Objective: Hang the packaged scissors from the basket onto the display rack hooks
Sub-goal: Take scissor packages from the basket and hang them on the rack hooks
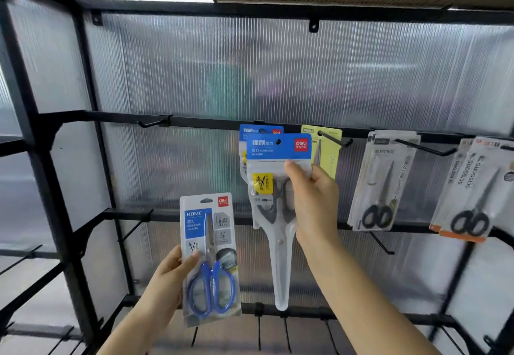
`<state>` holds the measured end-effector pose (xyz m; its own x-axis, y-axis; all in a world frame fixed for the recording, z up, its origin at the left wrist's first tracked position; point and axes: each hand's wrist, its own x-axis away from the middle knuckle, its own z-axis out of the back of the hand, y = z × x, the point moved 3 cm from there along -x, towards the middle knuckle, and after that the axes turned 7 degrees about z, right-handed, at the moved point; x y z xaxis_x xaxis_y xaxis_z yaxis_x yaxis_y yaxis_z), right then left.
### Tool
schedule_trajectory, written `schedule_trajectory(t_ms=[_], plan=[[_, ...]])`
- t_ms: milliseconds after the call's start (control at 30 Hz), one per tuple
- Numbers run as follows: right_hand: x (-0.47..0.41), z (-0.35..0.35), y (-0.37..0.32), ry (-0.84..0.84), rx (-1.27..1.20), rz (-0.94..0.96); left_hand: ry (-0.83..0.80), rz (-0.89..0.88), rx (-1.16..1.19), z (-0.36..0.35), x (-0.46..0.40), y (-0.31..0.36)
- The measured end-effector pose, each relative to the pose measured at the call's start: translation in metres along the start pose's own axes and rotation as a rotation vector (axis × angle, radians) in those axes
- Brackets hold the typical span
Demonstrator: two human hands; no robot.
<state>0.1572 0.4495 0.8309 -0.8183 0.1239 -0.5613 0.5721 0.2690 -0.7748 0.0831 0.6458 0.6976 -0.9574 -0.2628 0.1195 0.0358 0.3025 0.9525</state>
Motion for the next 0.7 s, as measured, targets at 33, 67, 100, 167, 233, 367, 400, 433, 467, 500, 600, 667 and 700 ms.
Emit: schedule_trajectory(t_ms=[33, 67, 100, 167, 233, 367, 400, 433, 467, 500, 600, 667, 700], plan=[[-0.001, 0.0, -0.002, 0.012, -0.003, 0.006, -0.004, 0.003, 0.0, 0.0, -0.001, 0.0], [-0.002, -0.001, -0.004, 0.021, -0.011, 0.013, -0.007, 0.006, 0.002, -0.001, -0.002, 0.0], [-0.003, -0.001, -0.005, 0.024, -0.018, 0.02, -0.01, 0.007, 0.003, -0.001, -0.002, 0.0], [-0.005, -0.002, -0.009, 0.027, -0.026, 0.042, -0.013, 0.005, 0.002, -0.002, -0.003, 0.001], [-0.005, -0.004, -0.01, 0.032, -0.018, 0.043, -0.015, 0.005, 0.002, -0.002, -0.004, 0.001], [-0.009, -0.007, -0.012, 0.063, 0.002, 0.045, -0.011, 0.004, -0.003, -0.002, -0.006, -0.001], [-0.01, -0.008, -0.011, 0.059, 0.007, 0.059, -0.011, 0.005, -0.005, -0.002, -0.007, -0.001], [-0.011, -0.009, -0.011, 0.05, 0.017, 0.074, -0.012, 0.006, -0.006, -0.001, -0.008, -0.001], [-0.012, -0.01, -0.01, 0.041, 0.035, 0.084, -0.013, 0.007, -0.007, -0.001, -0.008, -0.001], [-0.013, -0.009, -0.007, 0.033, 0.061, 0.09, -0.014, 0.006, -0.006, -0.001, -0.008, 0.0], [-0.018, -0.008, 0.009, 0.013, 0.136, 0.085, -0.013, -0.007, -0.003, 0.001, -0.008, 0.002], [-0.023, -0.008, 0.022, 0.011, 0.193, 0.058, 0.01, -0.021, -0.017, 0.002, -0.007, 0.005], [-0.027, -0.009, 0.027, 0.006, 0.219, 0.043, 0.023, -0.029, -0.026, 0.003, -0.007, 0.006]])
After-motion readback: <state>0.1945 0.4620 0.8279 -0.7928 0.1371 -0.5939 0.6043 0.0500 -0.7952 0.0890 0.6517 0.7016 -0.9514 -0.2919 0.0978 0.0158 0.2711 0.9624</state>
